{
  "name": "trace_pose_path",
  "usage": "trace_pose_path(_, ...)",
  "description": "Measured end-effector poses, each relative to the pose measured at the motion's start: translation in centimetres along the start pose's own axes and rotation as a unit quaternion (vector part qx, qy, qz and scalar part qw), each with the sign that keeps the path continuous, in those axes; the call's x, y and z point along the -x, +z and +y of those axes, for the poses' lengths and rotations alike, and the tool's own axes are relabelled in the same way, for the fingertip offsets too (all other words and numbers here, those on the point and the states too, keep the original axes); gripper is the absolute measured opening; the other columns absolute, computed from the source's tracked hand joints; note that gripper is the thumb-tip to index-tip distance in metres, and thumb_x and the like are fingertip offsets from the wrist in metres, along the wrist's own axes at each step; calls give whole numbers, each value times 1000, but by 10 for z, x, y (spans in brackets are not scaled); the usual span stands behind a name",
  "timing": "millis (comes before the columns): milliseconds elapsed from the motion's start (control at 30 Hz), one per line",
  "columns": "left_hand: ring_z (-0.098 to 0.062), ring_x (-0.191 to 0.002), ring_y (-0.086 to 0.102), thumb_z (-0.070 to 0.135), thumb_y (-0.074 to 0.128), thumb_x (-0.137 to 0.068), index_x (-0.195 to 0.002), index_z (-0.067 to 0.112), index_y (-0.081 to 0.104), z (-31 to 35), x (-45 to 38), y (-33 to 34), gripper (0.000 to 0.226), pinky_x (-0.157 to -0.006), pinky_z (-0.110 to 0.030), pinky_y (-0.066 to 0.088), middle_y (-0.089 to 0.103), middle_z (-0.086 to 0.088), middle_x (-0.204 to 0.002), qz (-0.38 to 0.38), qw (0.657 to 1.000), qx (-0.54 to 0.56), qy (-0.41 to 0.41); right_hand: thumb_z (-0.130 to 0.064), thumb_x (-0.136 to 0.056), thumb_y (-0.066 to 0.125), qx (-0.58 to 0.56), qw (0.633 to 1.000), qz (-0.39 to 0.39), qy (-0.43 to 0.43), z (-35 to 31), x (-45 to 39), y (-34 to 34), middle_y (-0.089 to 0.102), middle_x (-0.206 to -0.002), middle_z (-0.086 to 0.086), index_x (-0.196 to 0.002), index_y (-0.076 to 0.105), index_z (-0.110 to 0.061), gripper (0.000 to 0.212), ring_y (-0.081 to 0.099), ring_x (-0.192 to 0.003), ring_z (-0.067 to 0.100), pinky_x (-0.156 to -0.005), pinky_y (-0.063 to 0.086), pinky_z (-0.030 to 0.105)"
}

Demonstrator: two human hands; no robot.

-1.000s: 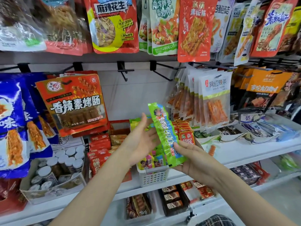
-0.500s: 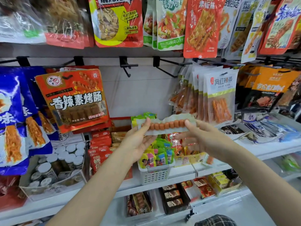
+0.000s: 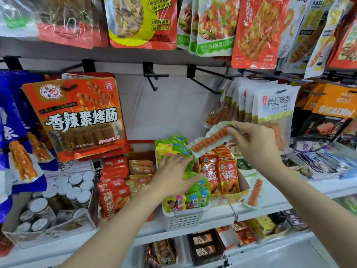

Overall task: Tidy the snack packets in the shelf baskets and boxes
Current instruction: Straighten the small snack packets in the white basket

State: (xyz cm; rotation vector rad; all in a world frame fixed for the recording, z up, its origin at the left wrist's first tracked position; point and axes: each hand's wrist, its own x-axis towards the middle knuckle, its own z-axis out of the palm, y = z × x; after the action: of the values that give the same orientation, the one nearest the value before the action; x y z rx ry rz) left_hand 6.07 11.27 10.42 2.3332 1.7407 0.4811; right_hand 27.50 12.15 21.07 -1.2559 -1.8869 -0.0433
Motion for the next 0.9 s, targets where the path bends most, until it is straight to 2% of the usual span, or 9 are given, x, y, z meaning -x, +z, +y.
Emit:
trace_pose_path(67, -21, -149, 15, 91, 8, -74, -147, 27, 38, -2, -5, 2, 102, -120, -54, -1, 37, 2, -155, -54, 995, -78, 7, -25, -92, 66, -9, 1000, -7, -9, -4, -2, 9, 75, -97, 0, -111, 74, -12, 24, 62, -77, -2, -75, 40, 2)
trace_pose_path(133, -21, -149, 11, 92, 6, -74, -138, 32, 48, -8, -4, 5, 96, -119, -55, 0, 45, 2, -150, -84, 993, -81, -1, -25, -92, 66, -3, 999, -25, -20, -7, -3, 18, 76, -94, 3, -107, 75, -13, 22, 63, -77, 1, -70, 35, -5)
trace_pose_path(167, -20, -148, 11, 91, 9, -75, -131, 35, 52, -11, -2, 7, 90, -117, -53, 2, 49, 3, -146, -81, 995, -65, -4, -25, -92, 66, 5, 999, -43, -24, -8, -3, 23, 77, -90, 4, -105, 76, -13, 20, 66, -76, 5, -68, 38, -2)
trace_pose_path(267, -16, -145, 13, 91, 13, -73, -122, 42, 57, -21, 7, 12, 82, -113, -50, 6, 51, 12, -143, -68, 997, -17, -15, -28, -94, 63, 56, 990, -128, -36, -6, -5, 38, 72, -79, 5, -99, 77, -15, 20, 67, -79, 21, -69, 47, 26)
trace_pose_path(433, -15, -145, 14, 90, 17, -74, -123, 43, 58, -21, 7, 13, 79, -113, -51, 8, 49, 15, -145, -63, 998, -18, -19, -27, -91, 66, 111, 962, -249, -28, -11, -7, 79, 70, -86, 12, -93, 77, -15, 16, 64, -87, 30, -75, 50, 36)
trace_pose_path(533, -15, -144, 14, 91, 15, -71, -125, 42, 58, -22, 6, 15, 85, -112, -51, 8, 49, 13, -145, -57, 998, -22, -21, -27, -89, 67, 175, 929, -326, 15, -16, -2, 109, 71, -100, 12, -107, 74, -27, 19, 67, -92, 32, -79, 56, 38)
trace_pose_path(633, -12, -144, 13, 91, 17, -71, -126, 41, 58, -26, 6, 16, 85, -113, -51, 7, 48, 14, -144, -48, 999, -14, -17, -37, -83, 74, 201, 910, -362, 6, -14, -5, 119, 71, -99, 10, -106, 74, -26, 26, 65, -95, 30, -80, 54, 36)
trace_pose_path(767, -10, -138, 18, 87, 19, -74, -124, 41, 62, -28, 8, 17, 80, -109, -49, 15, 49, 16, -135, -18, 1000, -1, 2, -34, -85, 73, 160, 917, -365, 9, 0, -15, 109, 75, -102, -3, -103, 77, -25, 20, 67, -99, 21, -91, 50, 37)
trace_pose_path(900, -9, -121, 27, 82, 25, -77, -115, 41, 67, -26, 8, 16, 70, -102, -42, 24, 30, 15, -114, 10, 1000, 8, 22, -32, -89, 67, 158, 918, -364, -7, 3, -7, 112, 74, -102, -4, -103, 76, -27, 17, 66, -98, 23, -91, 49, 37)
